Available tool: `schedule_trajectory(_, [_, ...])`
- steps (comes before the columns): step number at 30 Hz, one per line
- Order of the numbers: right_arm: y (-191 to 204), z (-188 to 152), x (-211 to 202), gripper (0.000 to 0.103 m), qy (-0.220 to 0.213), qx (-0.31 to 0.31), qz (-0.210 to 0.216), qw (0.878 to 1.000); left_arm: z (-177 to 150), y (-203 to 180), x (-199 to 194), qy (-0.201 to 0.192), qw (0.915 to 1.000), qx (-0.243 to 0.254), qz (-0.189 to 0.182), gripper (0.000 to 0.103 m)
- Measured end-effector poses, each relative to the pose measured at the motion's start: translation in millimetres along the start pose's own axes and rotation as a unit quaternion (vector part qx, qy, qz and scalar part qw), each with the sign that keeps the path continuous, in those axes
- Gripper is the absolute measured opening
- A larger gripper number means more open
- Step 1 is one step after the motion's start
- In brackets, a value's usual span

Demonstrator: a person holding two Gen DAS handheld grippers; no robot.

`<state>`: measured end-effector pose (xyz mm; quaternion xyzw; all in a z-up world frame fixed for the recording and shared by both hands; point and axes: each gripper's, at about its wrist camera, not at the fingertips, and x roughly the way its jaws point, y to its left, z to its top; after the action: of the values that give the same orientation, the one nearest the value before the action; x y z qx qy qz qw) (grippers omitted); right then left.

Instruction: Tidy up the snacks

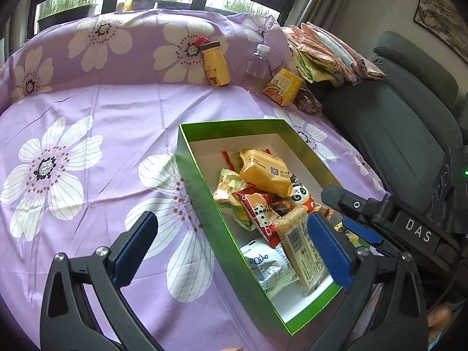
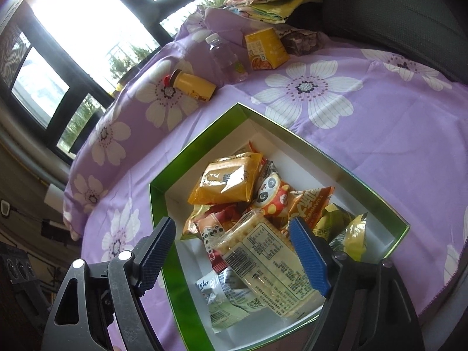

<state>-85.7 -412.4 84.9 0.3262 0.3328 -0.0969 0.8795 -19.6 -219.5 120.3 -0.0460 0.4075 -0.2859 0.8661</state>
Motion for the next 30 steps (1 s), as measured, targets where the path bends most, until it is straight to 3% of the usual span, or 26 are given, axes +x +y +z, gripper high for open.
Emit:
schedule_trajectory(19, [3.9,-1.6,1.6,0.082,0.0,-0.012,-0.019,1.0,-4.0,4.3,5.1,0.023,0.9997,-0.005,-0.005,0.102])
schedule_trajectory(25, [2.2,-1.9,1.5,0.082,-0.002,-0.014,-0.028,0.999,-4.3,6.0,4.0,0.025,0.9994,-0.012,-0.021,0.102])
schedule_trajectory(30, [3.9,-1.8,0.8,0.082,0.001,-0.013,-0.018,1.0,-4.1,7.0,3.6,0.029,0.9992,-0.015,-0.021,0.102])
